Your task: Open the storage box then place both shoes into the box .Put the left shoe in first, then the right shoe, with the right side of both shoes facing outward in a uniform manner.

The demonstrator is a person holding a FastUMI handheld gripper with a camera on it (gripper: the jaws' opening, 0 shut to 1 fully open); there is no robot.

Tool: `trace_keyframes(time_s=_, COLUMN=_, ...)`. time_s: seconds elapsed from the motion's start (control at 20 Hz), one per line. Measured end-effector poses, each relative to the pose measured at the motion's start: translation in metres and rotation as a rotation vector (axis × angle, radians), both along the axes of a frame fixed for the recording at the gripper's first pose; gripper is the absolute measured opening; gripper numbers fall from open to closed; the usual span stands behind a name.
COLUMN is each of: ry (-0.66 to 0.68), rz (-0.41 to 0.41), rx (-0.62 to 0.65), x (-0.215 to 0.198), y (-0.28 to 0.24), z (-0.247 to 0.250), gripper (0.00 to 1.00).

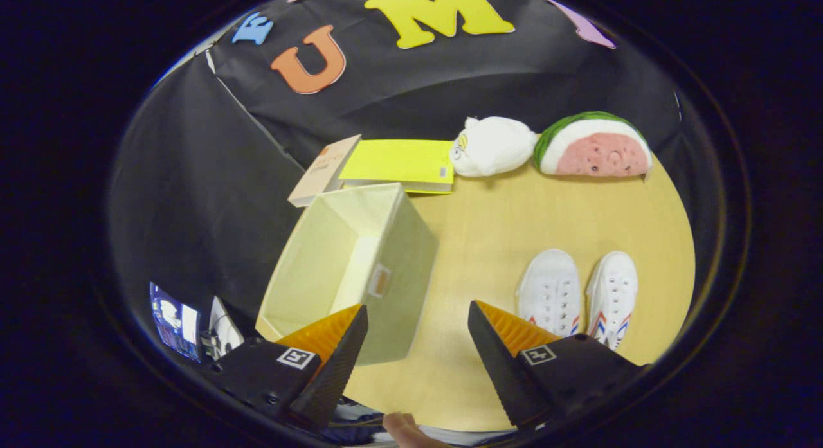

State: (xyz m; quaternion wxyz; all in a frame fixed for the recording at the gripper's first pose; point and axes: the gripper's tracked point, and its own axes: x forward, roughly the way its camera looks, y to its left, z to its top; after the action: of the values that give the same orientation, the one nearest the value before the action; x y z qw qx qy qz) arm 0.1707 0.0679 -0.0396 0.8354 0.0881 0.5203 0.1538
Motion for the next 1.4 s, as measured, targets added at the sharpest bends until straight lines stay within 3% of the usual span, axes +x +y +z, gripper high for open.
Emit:
trace_keyframes(time_s=0.5, ry=0.126, rz=-0.084, rx=-0.198, x=-0.012, y=-0.109, z=-0.063, gripper=1.0)
trace_keyframes(time_s=0.8, ry=0.216, rz=-0.066, rx=-0.231, x=-0.011, y=-0.13, z=-0.098, gripper=0.93)
trace_keyframes(time_s=0.85, ry=0.223, rz=-0.057, rx=-0.232, x=-0.01, y=-0.129, z=-0.103, gripper=0.83)
trace_keyframes(time_s=0.9, ry=0.227, rz=-0.053, rx=-0.243, x=-0.01, y=-0.131, z=-0.107, gripper=0.8)
trace_keyframes(time_s=1.0, ry=0.244, rz=-0.062, rx=-0.283, x=-0.007, y=-0.138, z=-0.117, gripper=0.57)
trace_keyframes(time_s=1.2, ry=0.269, rz=-0.029, rx=-0.238, x=-0.005, y=-0.131, z=-0.127, gripper=0.19)
trace_keyframes(time_s=1.25, ry=0.266, rz=-0.024, rx=-0.238, x=-0.005, y=-0.132, z=-0.128, gripper=0.13)
trace_keyframes(time_s=1.4, ry=0.256, rz=-0.037, rx=-0.207, x=-0.004, y=-0.132, z=-0.13, gripper=0.09)
